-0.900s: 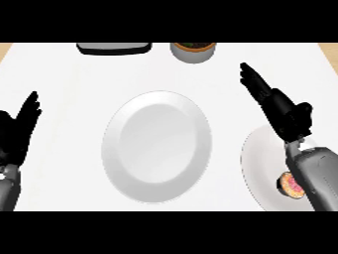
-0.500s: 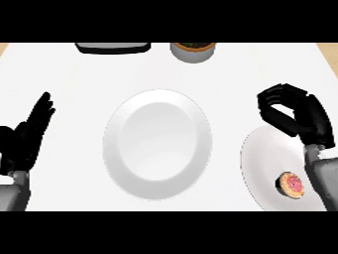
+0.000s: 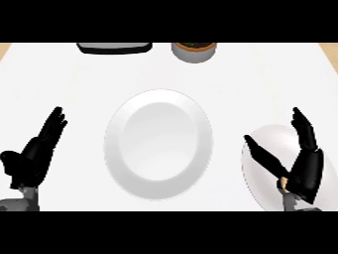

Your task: Pick the cupcake from the plate and place it in the plate

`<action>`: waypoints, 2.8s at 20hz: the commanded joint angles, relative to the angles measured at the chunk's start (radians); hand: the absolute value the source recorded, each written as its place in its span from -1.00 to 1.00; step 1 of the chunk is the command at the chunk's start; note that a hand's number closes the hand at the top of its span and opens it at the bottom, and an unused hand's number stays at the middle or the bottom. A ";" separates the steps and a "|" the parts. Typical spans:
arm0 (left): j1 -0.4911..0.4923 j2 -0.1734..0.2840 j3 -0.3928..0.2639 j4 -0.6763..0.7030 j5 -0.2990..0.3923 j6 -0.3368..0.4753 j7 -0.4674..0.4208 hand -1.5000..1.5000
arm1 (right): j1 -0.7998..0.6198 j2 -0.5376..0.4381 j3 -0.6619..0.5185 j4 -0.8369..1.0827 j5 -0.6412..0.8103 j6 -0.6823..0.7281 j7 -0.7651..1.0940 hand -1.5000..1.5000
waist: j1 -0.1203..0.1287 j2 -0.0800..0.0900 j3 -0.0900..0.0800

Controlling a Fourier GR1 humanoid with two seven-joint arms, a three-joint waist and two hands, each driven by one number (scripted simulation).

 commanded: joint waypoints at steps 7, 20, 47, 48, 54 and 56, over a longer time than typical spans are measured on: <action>-0.018 -0.006 0.009 0.021 -0.019 -0.008 -0.027 0.00 | 0.391 -0.041 0.076 -0.341 0.435 -0.068 0.330 -1.00 | 0.005 0.004 -0.002; 0.017 -0.041 -0.009 0.033 -0.039 -0.026 -0.074 0.00 | 0.379 -0.081 0.137 -0.598 0.646 0.539 0.959 -1.00 | 0.029 0.007 0.001; 0.029 -0.125 0.000 0.005 -0.120 -0.010 -0.066 0.00 | 0.252 -0.044 -0.056 -0.267 0.554 0.777 0.933 -1.00 | 0.023 0.005 0.003; 0.038 -0.070 0.046 -0.037 -0.071 -0.081 -0.021 0.00 | 0.239 -0.041 -0.090 -0.272 0.535 0.794 0.930 -1.00 | 0.024 0.005 0.003; -0.046 -0.068 0.085 0.061 -0.075 -0.086 -0.041 0.00 | 0.210 -0.040 -0.099 -0.145 0.465 0.814 0.775 1.00 | 0.022 0.006 0.003; 0.018 -0.079 0.071 -0.026 -0.085 -0.086 -0.028 0.00 | 0.203 -0.018 -0.080 -0.154 0.502 0.806 0.775 1.00 | 0.024 0.005 0.003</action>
